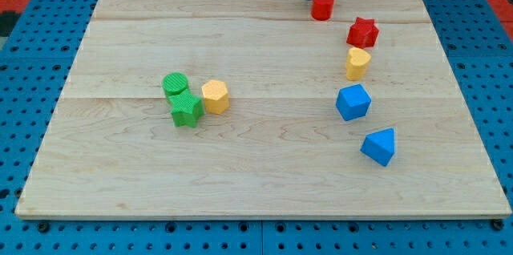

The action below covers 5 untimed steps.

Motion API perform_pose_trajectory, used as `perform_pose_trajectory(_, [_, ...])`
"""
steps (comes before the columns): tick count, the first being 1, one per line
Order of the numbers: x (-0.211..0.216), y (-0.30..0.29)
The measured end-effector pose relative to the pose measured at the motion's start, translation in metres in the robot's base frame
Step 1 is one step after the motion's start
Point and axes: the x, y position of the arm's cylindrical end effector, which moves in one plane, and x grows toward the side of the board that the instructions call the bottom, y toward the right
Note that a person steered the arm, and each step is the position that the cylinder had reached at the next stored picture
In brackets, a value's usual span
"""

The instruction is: Move the red circle diagonally top left to the red star

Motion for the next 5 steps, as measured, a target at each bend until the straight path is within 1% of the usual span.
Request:
perform_pose_trajectory(1, [0.004,0.058])
perform_pose_trajectory(2, [0.001,0.090])
perform_pose_trajectory(3, [0.021,0.095])
perform_pose_trajectory(4, [0.051,0.089])
perform_pose_trajectory(5, [0.087,0.050])
